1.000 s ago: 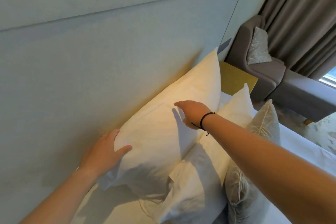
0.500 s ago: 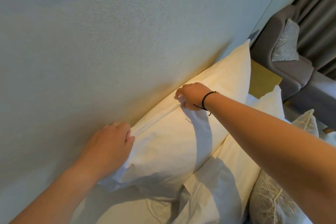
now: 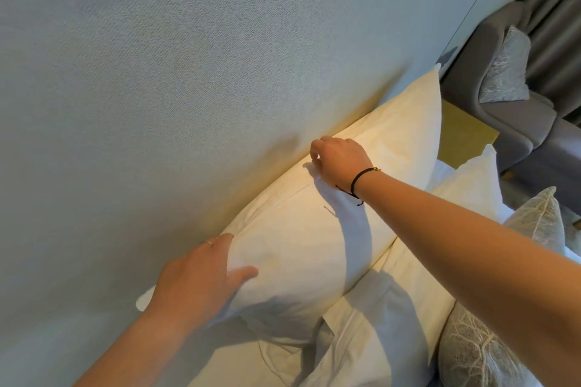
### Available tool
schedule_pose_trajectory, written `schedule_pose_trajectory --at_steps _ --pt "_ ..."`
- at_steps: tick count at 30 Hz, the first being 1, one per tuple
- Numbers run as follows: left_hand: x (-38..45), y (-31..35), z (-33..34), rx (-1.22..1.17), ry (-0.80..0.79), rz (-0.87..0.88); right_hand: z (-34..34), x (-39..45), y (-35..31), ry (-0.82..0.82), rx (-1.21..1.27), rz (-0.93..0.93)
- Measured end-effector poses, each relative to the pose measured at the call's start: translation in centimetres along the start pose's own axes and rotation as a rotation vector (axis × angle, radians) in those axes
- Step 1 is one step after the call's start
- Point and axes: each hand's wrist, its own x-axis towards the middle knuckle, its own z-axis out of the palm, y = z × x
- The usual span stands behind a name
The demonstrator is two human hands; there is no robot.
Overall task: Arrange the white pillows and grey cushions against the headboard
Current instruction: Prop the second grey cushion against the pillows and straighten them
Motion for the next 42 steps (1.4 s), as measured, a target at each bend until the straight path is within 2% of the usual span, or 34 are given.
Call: schedule_pose_trajectory --at_steps 3,5,9,13,17,20,22,24,26,27,28,31,32,33,34,38,42 --pt "0.1 -0.1 0.4 0.033 0.058 0.017 -0.8 -0.6 0.2 -0.385 0.182 0.01" --pt "0.3 -0.1 0.0 0.033 0.092 0.039 -1.3 -1.5 0.2 -0.498 0.172 -0.009" --pt "0.9 0.6 -2.2 0.04 0.167 0.14 -1.4 -1.9 -0.3 -0.487 -0.047 -0.073" --pt "0.5 1.2 -4.7 0.13 0.362 0.315 -1.0 -2.5 -0.6 -0.287 -0.183 -0.15" --pt "-0.4 1.3 -4.8 0.049 0.301 0.229 -1.6 -3.8 0.9 -0.133 -0.084 -0.138" --pt "-0.4 1.3 -4.6 0.023 0.201 0.075 -1.8 -5.7 1.9 -0.014 -0.023 -0.134" --pt "-0.6 1.9 -4.7 0.042 0.257 0.117 -1.9 -7.4 3.1 0.038 0.041 -0.079" --pt "-1.4 3.7 -4.2 0.093 0.389 0.172 -2.0 -9.4 5.2 0.03 0.064 0.038" --pt "-3.0 6.6 -2.8 0.021 0.442 0.298 -1.5 -11.8 8.2 -0.172 -0.056 0.136" --pt "-3.9 8.4 -1.3 -0.011 0.406 0.371 -1.0 -13.0 9.6 -0.327 -0.112 0.162" --pt "-4.9 10.2 0.3 -0.034 0.264 0.388 -0.6 -14.2 10.8 -0.471 -0.134 0.18" --pt "-6.6 14.4 5.6 -0.127 -0.317 0.216 0.5 -16.7 13.6 -0.769 -0.251 0.159" --pt "-6.8 15.2 7.2 -0.164 -0.452 0.174 1.1 -17.2 14.2 -0.837 -0.309 0.141" --pt "-6.9 15.8 8.5 -0.188 -0.515 0.158 1.7 -17.6 14.7 -0.874 -0.358 0.125" --pt "-6.8 16.3 9.2 -0.2 -0.511 0.146 2.3 -18.0 14.9 -0.871 -0.39 0.112" --pt "-6.3 17.2 10.0 -0.186 -0.396 0.194 4.0 -18.6 14.6 -0.675 -0.451 0.072" --pt "-6.3 17.9 8.2 -0.146 -0.297 0.299 3.5 -18.4 14.2 -0.641 -0.493 0.066"
